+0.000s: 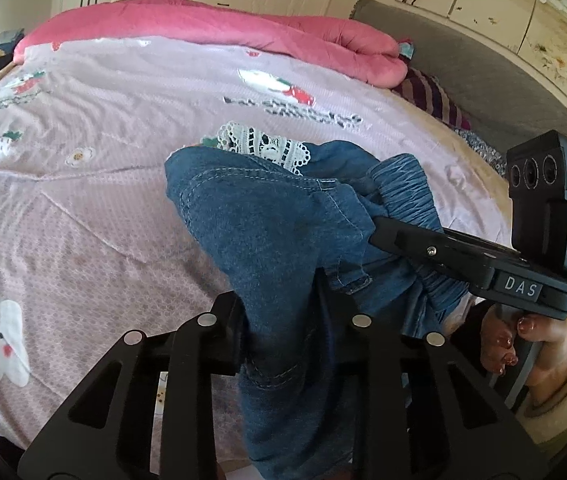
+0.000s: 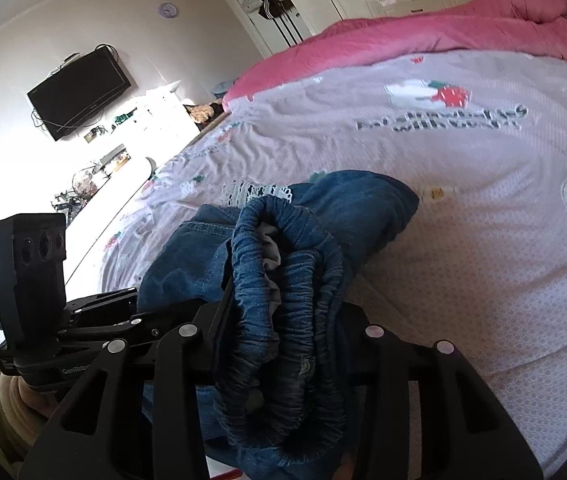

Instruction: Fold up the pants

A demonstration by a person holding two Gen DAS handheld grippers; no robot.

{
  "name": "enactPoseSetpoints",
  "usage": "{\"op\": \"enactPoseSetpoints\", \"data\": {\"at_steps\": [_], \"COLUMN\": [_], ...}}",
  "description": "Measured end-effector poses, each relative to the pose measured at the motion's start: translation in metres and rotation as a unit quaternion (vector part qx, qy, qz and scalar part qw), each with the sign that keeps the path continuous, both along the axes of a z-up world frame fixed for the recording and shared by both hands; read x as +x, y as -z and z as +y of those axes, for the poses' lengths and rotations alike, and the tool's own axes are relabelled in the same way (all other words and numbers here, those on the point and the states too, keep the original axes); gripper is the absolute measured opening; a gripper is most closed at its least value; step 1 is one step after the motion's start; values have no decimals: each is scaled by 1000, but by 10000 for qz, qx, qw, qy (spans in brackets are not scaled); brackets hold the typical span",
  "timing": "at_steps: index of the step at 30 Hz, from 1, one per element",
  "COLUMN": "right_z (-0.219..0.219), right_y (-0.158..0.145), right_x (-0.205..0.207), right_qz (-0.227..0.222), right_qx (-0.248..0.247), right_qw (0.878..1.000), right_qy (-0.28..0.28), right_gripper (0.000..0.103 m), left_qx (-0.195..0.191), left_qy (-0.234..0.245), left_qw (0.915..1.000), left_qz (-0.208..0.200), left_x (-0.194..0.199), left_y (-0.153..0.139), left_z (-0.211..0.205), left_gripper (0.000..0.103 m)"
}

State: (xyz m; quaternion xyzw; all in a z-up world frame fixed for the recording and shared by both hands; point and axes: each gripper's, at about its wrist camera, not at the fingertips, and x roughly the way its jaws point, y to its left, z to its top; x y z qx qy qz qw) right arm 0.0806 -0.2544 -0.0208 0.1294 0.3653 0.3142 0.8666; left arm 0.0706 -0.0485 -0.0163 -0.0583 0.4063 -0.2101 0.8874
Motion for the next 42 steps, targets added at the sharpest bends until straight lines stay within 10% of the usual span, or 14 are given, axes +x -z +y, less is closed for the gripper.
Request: {"op": "enactPoseSetpoints", "data": {"at_steps": [18, 42], "right_z": [35, 42], "right_y": [-50, 3], "right_x": [62, 137], "right_qz": [-522, 228], "right_qx": [-170, -681], "right_qw": [9985, 9972], "right_qy": [-10, 197], "right_gripper": [38, 39], "left_qx": [203, 430], "left_qy": [-341, -426], "left_qw": [9977, 9980], "left_qz": [-558, -195], "left_x": [46, 109], "left_y": [-51, -1], "left_z": [22, 16], "left_gripper": [20, 20]}}
